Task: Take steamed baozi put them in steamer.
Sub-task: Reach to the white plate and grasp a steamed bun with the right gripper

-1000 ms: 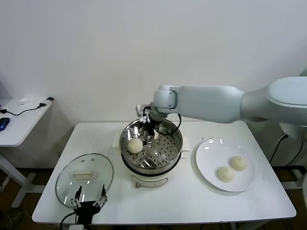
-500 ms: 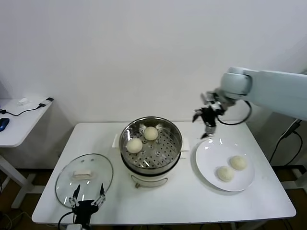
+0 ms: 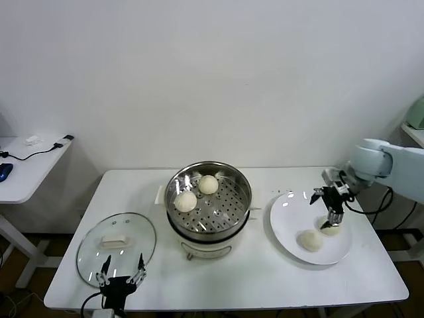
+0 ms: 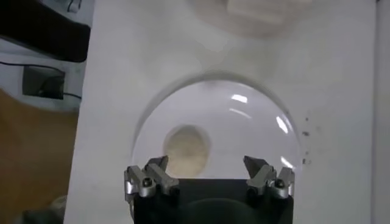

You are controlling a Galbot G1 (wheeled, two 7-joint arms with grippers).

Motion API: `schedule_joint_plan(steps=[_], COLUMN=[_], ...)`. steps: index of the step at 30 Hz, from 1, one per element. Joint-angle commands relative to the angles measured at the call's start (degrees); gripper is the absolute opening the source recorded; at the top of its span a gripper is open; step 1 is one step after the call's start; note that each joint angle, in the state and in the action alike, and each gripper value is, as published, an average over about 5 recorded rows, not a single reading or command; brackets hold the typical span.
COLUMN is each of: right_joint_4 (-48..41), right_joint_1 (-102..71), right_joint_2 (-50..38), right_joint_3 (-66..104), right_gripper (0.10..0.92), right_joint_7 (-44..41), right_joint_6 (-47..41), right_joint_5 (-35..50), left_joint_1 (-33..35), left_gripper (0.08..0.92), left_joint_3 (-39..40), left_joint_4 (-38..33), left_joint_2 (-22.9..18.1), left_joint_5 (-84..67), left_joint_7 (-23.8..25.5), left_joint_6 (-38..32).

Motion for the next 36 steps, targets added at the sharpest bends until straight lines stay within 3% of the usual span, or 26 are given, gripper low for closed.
schedule_joint_plan(steps=[1,29,32,36], right_joint_4=[-3.71,-7.19,-7.18,-6.93], right_joint_1=[-17.19,-25.47,-25.28,-24.35], right_joint_2=[-2.46,2.03,2.22,2.09], right_joint_3=[10.25,16.80,16.75,16.35], right_gripper=[0.823,0.822,0.803,0.709], right_joint_7=[3.91,7.89,7.58,6.66], right_joint_6=[-2.83,-5.00,-4.94,-4.71], right_joint_5=[-4.96,-5.63,-5.61,-5.93], left_joint_1=[-0.08,-0.06,-0.01,0.11], left_gripper=[0.823,0.823,0.823,0.823], left_joint_3=[0.09,0.22,0.24,0.18], left_joint_4=[0.39,0.95,0.89,0.81], left_joint_2=[-0.09,-0.19,-0.24,-0.24], left_joint_5=[0.15,0.29,0.33,0.34], left_joint_7=[-0.06,-0.14,-0.14,-0.17], left_joint_6=[0.01,-0.26,-0.29,-0.35])
